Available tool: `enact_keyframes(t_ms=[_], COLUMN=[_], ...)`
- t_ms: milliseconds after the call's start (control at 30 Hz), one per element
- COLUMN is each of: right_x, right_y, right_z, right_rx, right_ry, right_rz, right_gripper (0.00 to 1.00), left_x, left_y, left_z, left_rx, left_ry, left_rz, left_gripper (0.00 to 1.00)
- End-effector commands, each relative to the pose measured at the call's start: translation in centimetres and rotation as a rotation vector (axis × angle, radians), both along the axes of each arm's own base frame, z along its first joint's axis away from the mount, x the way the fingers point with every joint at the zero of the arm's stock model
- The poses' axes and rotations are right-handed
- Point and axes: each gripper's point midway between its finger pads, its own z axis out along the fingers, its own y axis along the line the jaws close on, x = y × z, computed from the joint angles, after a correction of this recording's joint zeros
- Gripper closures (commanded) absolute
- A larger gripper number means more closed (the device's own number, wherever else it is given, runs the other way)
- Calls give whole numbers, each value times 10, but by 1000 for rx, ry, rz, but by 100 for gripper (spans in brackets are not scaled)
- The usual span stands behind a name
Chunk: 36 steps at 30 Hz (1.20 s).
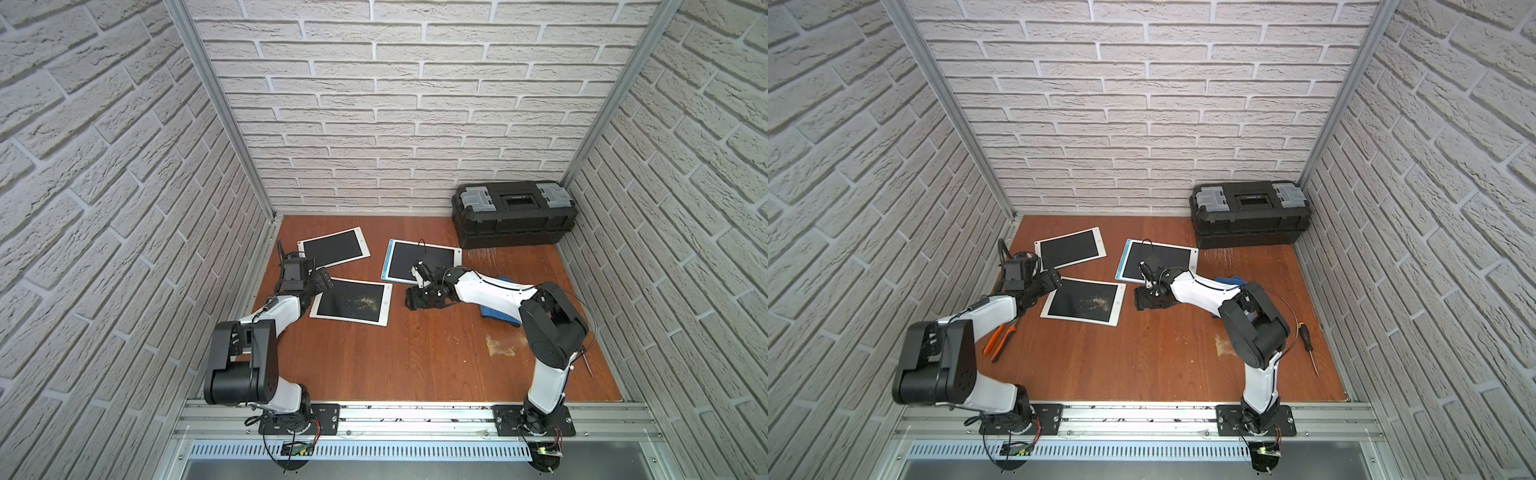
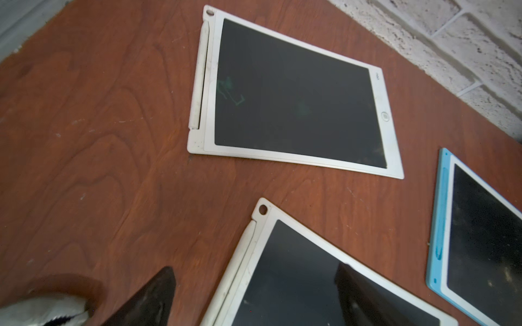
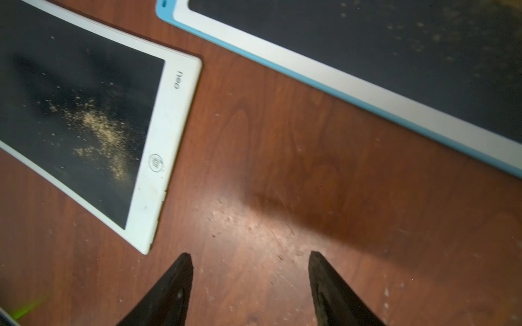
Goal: Wipe the drawing tablet
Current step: Move the drawing tablet to the center of the board.
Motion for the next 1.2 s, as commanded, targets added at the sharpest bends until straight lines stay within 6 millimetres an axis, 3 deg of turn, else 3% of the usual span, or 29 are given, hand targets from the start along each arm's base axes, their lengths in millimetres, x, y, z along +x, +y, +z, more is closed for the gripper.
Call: enact_keyframes(t_ms=[0,233,533,1167], right_x=[14,21,19,8], right_y=[14,27,34,37], right_z=[8,-17,-38,-39], right_rx=[57,73,89,129], right_ry=[-16,42,92,121], right_rz=[-23,-37,-39,-28], right_gripper=[33,34,34,35], left_x=[23,31,27,-19], left_y=[-2,-6,-18,-41], left_z=[7,-13,-21,-59], left_rx=[-67,-132,-185,-157], left_ry=[-65,-33,28,276], left_rz=[-8,-26,-42,-10], left_gripper=[10,10,10,9])
